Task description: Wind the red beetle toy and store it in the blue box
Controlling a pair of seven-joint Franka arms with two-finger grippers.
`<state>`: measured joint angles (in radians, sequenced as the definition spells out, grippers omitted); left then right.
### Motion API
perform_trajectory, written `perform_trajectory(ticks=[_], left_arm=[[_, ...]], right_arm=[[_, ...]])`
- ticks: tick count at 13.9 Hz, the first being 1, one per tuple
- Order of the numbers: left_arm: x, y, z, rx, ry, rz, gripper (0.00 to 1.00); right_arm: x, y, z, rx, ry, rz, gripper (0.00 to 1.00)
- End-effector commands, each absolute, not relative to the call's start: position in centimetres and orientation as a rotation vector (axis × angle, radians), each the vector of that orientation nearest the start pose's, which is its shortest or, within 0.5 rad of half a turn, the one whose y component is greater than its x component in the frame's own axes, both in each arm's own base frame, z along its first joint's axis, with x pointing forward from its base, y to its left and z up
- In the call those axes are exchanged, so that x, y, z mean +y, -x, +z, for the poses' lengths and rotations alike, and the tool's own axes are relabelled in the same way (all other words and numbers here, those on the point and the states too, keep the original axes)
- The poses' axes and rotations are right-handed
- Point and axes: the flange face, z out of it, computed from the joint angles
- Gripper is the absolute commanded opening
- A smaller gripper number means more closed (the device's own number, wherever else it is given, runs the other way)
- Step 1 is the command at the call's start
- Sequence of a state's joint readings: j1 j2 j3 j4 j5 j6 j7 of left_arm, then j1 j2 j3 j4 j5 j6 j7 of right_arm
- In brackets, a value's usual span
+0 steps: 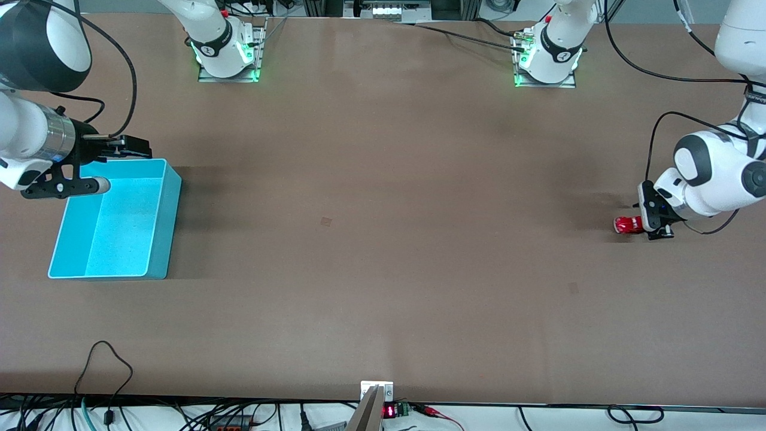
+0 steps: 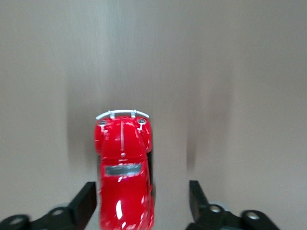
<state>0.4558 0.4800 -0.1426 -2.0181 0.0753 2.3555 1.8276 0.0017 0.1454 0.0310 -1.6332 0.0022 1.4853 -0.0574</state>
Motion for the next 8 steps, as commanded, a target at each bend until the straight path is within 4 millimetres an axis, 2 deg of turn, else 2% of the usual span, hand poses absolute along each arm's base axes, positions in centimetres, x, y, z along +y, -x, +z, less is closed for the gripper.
perform_trajectory(ticks=[1, 4, 6, 8], left_arm=[[12.5, -59.1, 30.3, 2.427, 2.220, 0.130, 1.00], [6.0, -59.9, 38.9, 2.400, 2.186, 0.168, 1.00], [2.1, -60.6, 42.5, 2.264, 2.338, 0.197, 1.00], [-0.6, -60.6, 43.5, 2.134, 2.498, 0.190, 1.00]], right_arm=[[1.8, -57.3, 51.3, -0.145, 3.075, 0.456, 1.00], [1.8, -57.3, 51.3, -0.143, 3.075, 0.456, 1.00], [1.8, -57.2, 51.3, -0.143, 3.075, 0.458, 1.00], [2.1, -57.3, 50.8, -0.152, 3.073, 0.470, 1.00]])
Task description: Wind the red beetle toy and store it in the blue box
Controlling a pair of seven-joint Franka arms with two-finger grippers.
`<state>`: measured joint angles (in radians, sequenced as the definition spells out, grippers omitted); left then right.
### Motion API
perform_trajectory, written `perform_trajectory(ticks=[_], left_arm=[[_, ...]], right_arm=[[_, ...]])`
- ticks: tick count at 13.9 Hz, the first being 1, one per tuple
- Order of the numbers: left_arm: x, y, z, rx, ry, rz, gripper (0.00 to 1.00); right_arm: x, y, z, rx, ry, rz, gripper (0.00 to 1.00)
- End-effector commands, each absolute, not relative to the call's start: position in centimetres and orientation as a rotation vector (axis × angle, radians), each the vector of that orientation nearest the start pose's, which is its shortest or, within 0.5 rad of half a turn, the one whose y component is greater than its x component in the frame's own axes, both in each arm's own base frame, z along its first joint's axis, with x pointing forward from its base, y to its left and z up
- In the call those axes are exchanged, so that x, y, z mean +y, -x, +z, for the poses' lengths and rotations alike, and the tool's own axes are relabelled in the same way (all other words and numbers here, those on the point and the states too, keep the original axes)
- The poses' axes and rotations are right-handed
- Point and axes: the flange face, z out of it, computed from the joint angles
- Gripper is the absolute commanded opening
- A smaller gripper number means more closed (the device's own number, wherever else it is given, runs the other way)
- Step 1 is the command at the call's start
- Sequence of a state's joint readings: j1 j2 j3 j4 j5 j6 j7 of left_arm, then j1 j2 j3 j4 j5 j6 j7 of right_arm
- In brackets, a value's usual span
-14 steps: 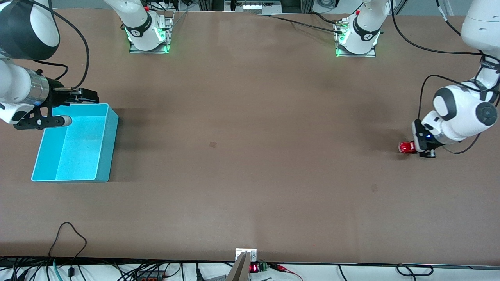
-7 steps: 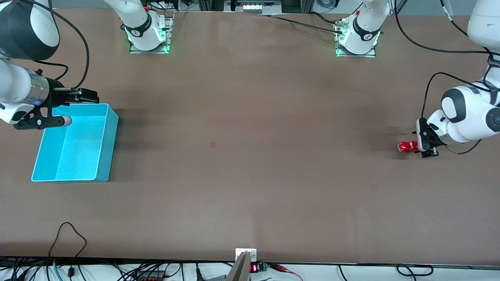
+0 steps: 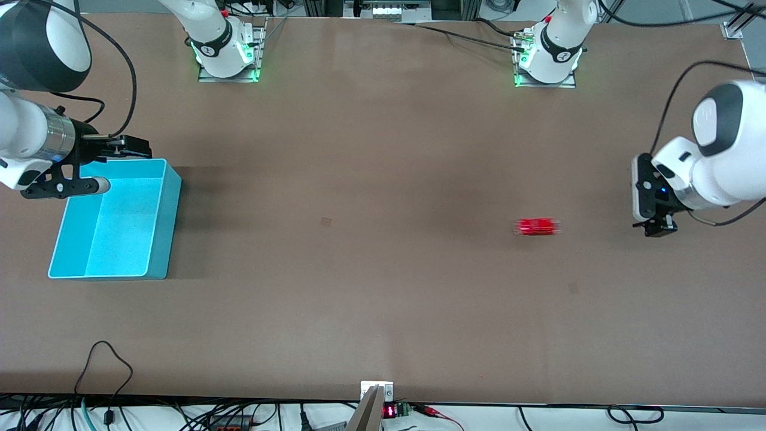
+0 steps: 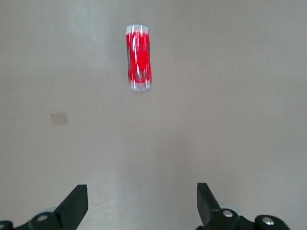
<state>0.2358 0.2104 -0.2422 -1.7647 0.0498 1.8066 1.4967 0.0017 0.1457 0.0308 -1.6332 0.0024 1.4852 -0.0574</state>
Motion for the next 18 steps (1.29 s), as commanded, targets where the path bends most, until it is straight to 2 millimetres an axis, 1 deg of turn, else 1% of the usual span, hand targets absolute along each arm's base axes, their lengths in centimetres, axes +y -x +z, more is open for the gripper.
perform_trajectory(ticks=[1, 2, 3, 4, 5, 6, 7, 8, 9, 10, 11, 12, 13, 14, 15, 16, 17, 18], left_arm=[[-1.6, -60.7, 43.6, 2.063, 2.595, 0.156, 1.00], [-2.0, -60.7, 43.6, 1.970, 2.703, 0.121, 1.00], [-2.6, -60.9, 43.6, 1.868, 2.806, 0.088, 1.00], [-3.4, -61.5, 43.6, 1.731, 2.890, 0.036, 1.00], [-3.7, -62.4, 44.1, 1.578, 2.915, -0.061, 1.00], [-4.1, -63.2, 44.8, 1.493, 2.897, -0.160, 1.00], [-3.8, -63.6, 44.9, 1.447, 2.867, -0.179, 1.00], [-3.1, -63.6, 45.1, 1.378, 2.882, -0.171, 1.00], [-1.9, -63.5, 45.3, 1.238, 2.944, -0.170, 1.00], [-0.5, -63.7, 45.6, 1.085, 3.005, -0.177, 1.00], [0.0, -63.7, 46.4, 0.970, 3.040, -0.191, 1.00], [0.4, -63.9, 47.5, 0.864, 3.063, -0.218, 1.00], [1.1, -64.1, 48.5, 0.739, 3.089, -0.244, 1.00], [1.7, -64.3, 49.3, 0.613, 3.115, -0.264, 1.00], [2.3, -64.5, 50.5, 0.447, 3.139, -0.287, 1.00], [2.4, -64.5, 51.7, 0.284, 3.170, -0.259, 1.00], [2.2, -64.2, 53.3, 0.146, 3.188, -0.218, 1.00], [1.8, -63.8, 54.9, 0.051, 3.193, -0.177, 1.00]], right_arm=[[2.4, -57.2, 50.6, -0.166, 3.071, 0.480, 1.00], [3.3, -56.6, 49.9, -0.208, 3.067, 0.504, 1.00], [4.2, -55.5, 49.5, -0.238, 3.080, 0.497, 1.00], [4.9, -54.8, 48.1, -0.273, 3.092, 0.466, 1.00], [4.8, -53.9, 47.2, -0.318, 3.092, 0.410, 1.00], [4.8, -53.3, 45.9, -0.377, 3.086, 0.376, 1.00], [4.8, -52.6, 44.7, -0.401, 3.086, 0.350, 1.00], [5.0, -51.9, 43.6, -0.432, 3.083, 0.338, 1.00], [4.8, -51.3, 42.8, -0.476, 3.075, 0.325, 1.00], [4.8, -50.6, 41.5, -0.555, 3.062, 0.311, 1.00], [4.6, -50.3, 40.3, -0.611, 3.048, 0.307, 1.00], [4.7, -49.8, 38.9, -0.692, 3.027, 0.299, 1.00], [5.2, -48.6, 37.6, -0.828, 3.007, 0.248, 1.00], [6.3, -47.8, 36.6, -0.996, 2.996, 0.214, 1.00], [6.8, -47.6, 35.8, -1.205, 2.983, 0.218, 1.00], [6.9, -48.0, 34.8, -1.436, 2.936, 0.238, 1.00], [7.3, -48.5, 34.3, -1.645, 2.857, 0.217, 1.00], [7.5, -49.3, 33.2, -1.833, 2.744, 0.181, 1.00]])
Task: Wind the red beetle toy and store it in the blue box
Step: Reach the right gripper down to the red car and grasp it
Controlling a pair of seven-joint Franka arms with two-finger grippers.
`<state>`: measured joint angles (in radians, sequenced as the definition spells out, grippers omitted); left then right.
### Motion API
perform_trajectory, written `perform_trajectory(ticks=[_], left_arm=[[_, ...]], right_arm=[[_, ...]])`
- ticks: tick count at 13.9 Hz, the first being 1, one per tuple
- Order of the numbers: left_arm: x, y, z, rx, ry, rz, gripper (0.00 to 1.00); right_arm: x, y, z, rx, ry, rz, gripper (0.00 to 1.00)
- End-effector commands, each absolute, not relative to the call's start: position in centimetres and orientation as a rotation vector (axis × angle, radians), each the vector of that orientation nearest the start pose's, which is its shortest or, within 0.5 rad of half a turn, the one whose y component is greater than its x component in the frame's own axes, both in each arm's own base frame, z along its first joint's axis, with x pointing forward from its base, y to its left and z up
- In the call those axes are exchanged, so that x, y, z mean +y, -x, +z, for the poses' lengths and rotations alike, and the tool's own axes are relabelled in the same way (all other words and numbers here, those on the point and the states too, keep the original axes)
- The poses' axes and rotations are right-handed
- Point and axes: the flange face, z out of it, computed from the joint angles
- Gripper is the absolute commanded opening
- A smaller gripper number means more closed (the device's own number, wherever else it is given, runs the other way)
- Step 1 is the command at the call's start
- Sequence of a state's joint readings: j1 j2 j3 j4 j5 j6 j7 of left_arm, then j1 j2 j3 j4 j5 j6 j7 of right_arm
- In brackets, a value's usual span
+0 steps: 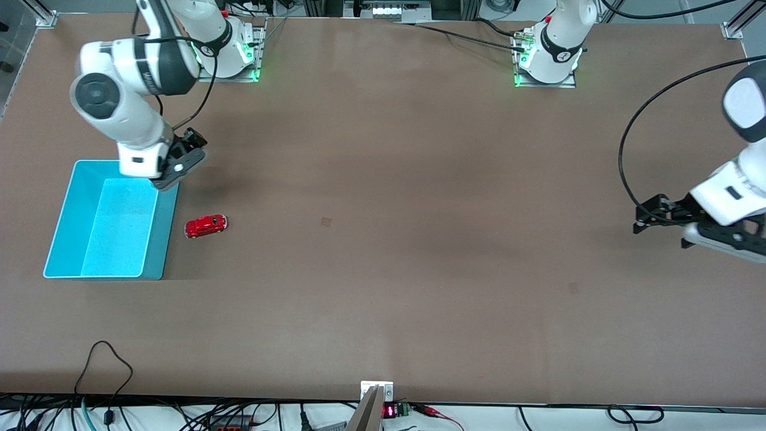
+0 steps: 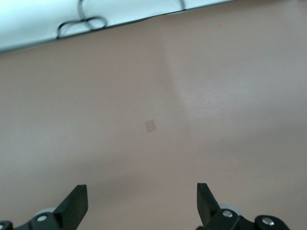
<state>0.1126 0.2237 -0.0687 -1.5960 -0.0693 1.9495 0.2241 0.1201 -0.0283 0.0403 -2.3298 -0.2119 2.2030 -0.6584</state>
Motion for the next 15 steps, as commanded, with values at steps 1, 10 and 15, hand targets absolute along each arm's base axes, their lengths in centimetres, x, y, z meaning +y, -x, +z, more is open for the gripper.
perform_trajectory(ticks=[1, 10, 15], left_arm=[[1.7, -63.4, 56.0, -0.006, 3.193, -0.151, 1.00], [0.9, -60.5, 58.5, -0.089, 3.201, -0.039, 1.00], [1.2, -58.2, 57.3, -0.121, 3.198, -0.051, 1.00]], right_arm=[[7.6, -50.1, 32.2, -2.017, 2.615, 0.123, 1.00], [4.8, -53.4, 21.2, -2.335, 2.332, -0.128, 1.00], [4.6, -53.4, 18.9, -2.348, 2.317, -0.181, 0.78]])
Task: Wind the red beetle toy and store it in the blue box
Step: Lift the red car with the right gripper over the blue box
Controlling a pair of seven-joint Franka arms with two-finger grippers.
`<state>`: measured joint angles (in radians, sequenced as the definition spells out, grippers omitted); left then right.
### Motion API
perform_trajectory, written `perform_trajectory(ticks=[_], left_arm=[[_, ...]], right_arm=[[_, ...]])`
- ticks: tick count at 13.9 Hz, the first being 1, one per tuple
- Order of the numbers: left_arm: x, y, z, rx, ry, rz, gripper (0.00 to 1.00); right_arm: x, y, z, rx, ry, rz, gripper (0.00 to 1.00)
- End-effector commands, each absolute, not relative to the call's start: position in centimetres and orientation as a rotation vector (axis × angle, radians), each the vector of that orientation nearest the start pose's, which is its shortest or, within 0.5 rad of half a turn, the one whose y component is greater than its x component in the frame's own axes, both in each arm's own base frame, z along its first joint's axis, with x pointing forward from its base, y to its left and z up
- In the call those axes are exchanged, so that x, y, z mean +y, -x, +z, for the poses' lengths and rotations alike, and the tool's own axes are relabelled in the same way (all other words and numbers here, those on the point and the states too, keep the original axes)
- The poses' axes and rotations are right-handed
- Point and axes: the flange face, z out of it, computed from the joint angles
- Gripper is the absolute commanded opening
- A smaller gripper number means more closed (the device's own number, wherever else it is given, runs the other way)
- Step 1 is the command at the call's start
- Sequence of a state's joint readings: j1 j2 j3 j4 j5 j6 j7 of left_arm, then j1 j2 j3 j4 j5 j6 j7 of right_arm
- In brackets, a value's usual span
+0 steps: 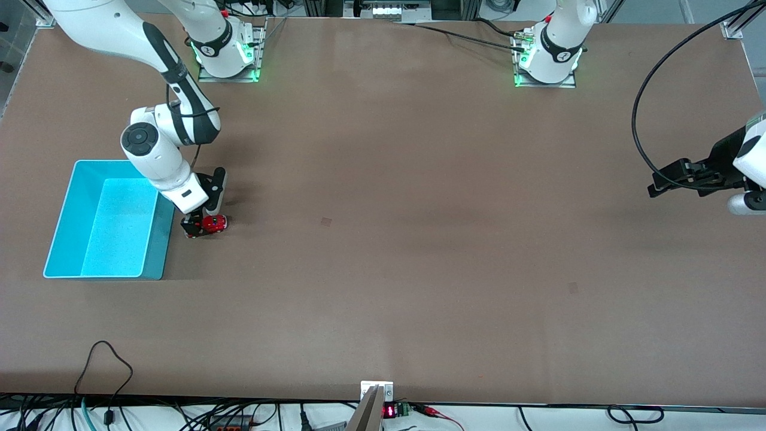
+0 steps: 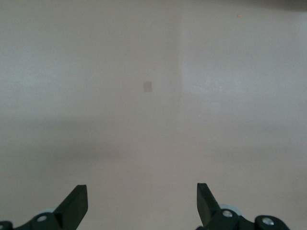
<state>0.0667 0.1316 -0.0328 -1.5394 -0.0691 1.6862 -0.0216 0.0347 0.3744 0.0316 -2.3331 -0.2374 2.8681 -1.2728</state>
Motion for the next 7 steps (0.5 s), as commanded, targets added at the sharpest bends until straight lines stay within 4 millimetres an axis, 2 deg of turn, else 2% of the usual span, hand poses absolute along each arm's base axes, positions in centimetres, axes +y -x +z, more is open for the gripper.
perform_trajectory(ticks=[1, 2, 4, 5, 7], left_arm=[[1.1, -57.6, 57.1, -0.119, 3.196, -0.049, 1.00], [1.1, -57.1, 57.2, -0.116, 3.195, -0.039, 1.00], [1.2, -56.4, 57.5, -0.104, 3.192, -0.012, 1.00], [1.3, -56.1, 57.5, -0.102, 3.175, 0.017, 1.00], [1.1, -55.9, 57.9, -0.108, 3.173, 0.010, 1.00]], right_arm=[[4.6, -53.5, 18.8, -2.384, 2.285, -0.186, 0.54], [4.6, -53.7, 19.0, -2.394, 2.280, -0.191, 0.35], [4.8, -54.1, 19.4, -2.380, 2.296, -0.197, 0.09], [4.9, -54.6, 20.1, -2.367, 2.318, -0.207, 0.00], [5.5, -56.5, 22.0, -2.229, 2.410, -0.155, 0.00]])
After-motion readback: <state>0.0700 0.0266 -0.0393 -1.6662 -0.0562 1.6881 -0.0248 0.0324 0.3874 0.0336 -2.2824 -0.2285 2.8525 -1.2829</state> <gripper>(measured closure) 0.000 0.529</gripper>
